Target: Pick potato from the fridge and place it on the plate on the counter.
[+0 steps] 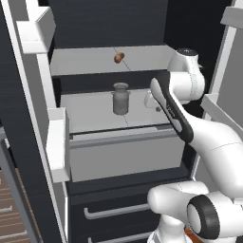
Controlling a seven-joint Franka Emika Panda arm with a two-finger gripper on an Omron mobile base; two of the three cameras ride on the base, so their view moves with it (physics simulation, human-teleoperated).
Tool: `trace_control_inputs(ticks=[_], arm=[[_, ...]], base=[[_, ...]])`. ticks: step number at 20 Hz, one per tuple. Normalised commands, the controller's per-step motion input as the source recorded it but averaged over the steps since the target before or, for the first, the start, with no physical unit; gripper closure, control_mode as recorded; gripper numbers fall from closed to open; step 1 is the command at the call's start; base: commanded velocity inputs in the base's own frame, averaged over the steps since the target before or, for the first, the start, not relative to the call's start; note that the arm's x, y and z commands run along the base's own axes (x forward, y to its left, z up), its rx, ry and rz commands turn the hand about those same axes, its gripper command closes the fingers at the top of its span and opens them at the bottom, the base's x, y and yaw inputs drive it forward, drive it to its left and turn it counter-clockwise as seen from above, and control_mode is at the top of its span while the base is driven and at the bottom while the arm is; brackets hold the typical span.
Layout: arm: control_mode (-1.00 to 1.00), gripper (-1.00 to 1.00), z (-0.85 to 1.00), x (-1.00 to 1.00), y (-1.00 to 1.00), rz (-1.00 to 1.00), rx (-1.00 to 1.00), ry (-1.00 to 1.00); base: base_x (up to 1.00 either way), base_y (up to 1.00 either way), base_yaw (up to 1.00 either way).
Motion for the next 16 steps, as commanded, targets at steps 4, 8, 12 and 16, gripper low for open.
trace_control_inputs(ticks=[4, 8, 12, 16], arm=[[-1.00, -1.00, 0.05, -0.10, 0.02, 0.00, 0.00, -0.09], [-1.00, -1.00, 0.32, -0.24, 0.10, 0.00, 0.00, -0.23], [-1.00, -1.00, 0.52, -0.15, 0.11, 0.00, 0.00, -0.21], [-1.00, -1.00, 0.54, -0.18, 0.11, 0.00, 0.00, -0.21]], base=[[0.00, 0.00, 0.00], [0.00, 0.00, 0.00], [0.00, 0.00, 0.00], [0.00, 0.00, 0.00]])
